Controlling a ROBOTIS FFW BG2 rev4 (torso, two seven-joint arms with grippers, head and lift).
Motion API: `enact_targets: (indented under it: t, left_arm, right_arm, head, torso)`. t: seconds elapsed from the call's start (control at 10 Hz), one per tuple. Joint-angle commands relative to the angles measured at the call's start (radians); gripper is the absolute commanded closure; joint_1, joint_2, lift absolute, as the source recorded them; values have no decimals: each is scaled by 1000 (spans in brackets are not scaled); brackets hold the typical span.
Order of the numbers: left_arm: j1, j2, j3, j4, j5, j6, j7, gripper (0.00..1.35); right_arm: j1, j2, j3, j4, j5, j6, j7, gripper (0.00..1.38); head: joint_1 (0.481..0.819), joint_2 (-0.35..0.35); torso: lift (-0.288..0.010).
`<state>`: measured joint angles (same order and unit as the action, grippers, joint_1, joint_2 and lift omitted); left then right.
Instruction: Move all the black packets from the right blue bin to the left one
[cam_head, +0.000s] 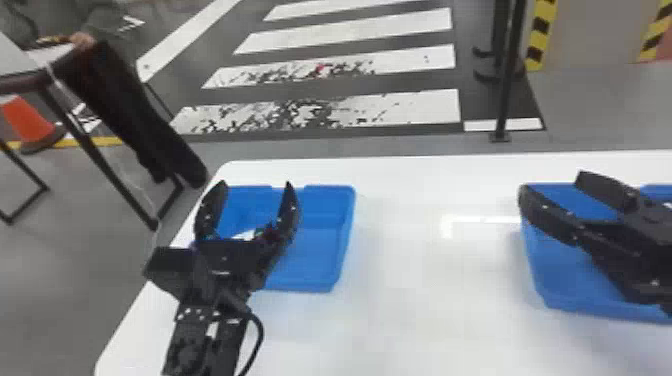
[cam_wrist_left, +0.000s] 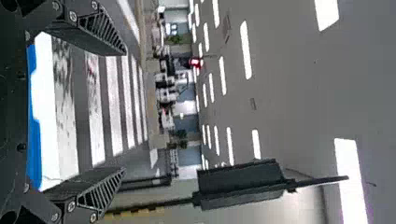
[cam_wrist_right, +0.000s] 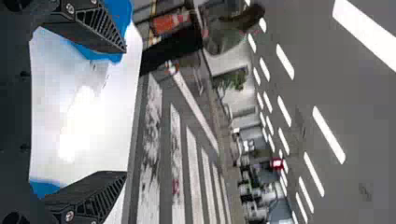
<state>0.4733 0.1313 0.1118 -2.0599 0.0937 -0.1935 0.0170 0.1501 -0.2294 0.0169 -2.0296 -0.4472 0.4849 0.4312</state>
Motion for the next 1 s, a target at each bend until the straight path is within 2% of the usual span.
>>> enact_targets:
  t: [0.0, 0.1, 0.3, 0.5, 0.9]
  left_arm:
    - [71, 2, -54, -113, 114, 46, -20, 130]
    - [103, 8, -90, -150, 144, 51, -29, 130]
    - [116, 17, -114, -155, 152, 78, -43, 130]
    - [113, 11, -100, -155, 146, 81, -45, 130]
    - [113, 10, -94, -155, 120, 71, -45, 131]
  right_arm:
    - [24, 18, -89, -23, 90, 134, -34, 104]
    - [27, 18, -127, -60, 198, 234, -68, 99]
    - [4, 18, -163, -41, 302, 350, -92, 104]
    - [-23, 15, -163, -11, 353, 475, -92, 110]
    - [-81, 2, -103, 94, 333, 509, -83, 170]
  head:
    - [695, 223]
    - [695, 150]
    - [695, 2]
    - [695, -52]
    - [695, -53]
  torso:
    - [-168]
    - [-168]
    - [-168]
    - [-168]
    - [-168]
